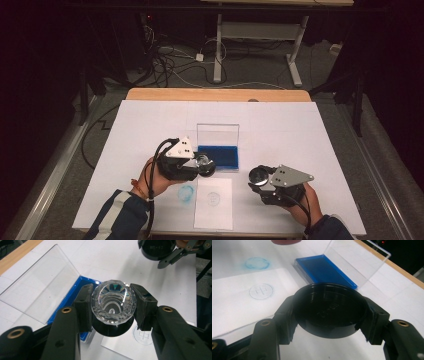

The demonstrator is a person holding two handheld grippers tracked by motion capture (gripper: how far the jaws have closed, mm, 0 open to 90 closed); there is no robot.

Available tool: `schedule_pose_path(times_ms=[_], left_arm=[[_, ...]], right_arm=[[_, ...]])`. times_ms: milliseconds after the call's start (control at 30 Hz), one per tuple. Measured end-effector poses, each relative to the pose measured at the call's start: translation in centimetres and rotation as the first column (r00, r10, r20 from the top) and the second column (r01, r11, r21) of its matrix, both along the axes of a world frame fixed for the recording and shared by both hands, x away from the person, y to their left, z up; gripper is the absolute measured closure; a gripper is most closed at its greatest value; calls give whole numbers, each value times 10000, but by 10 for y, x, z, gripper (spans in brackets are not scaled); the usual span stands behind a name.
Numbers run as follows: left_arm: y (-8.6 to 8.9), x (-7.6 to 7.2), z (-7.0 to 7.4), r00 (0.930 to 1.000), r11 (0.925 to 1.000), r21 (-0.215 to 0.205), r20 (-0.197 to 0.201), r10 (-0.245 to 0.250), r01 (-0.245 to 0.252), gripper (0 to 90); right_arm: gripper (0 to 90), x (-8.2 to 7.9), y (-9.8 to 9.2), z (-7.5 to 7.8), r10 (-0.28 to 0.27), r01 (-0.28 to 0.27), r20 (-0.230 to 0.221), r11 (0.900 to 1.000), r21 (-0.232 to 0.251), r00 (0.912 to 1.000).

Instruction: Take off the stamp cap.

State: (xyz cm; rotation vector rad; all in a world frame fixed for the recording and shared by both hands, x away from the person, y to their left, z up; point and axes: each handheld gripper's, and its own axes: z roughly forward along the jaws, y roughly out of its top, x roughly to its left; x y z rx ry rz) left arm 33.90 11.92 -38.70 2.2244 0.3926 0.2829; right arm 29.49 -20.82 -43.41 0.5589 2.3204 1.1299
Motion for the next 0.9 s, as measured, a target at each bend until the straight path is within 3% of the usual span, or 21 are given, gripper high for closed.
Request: schedule_pose_path(times_ms=[433,900], left_arm=[[7,4,0,9999,9998,-91,4,164,-164,545],[18,6,0,9986,9986,-56,97,517,-516,545]], right_arm=[[384,-6,-34,1,-878,878,108,9961,28,9961],[384,-9,-51,-1,-1142,1142,118,9935,25,9934]])
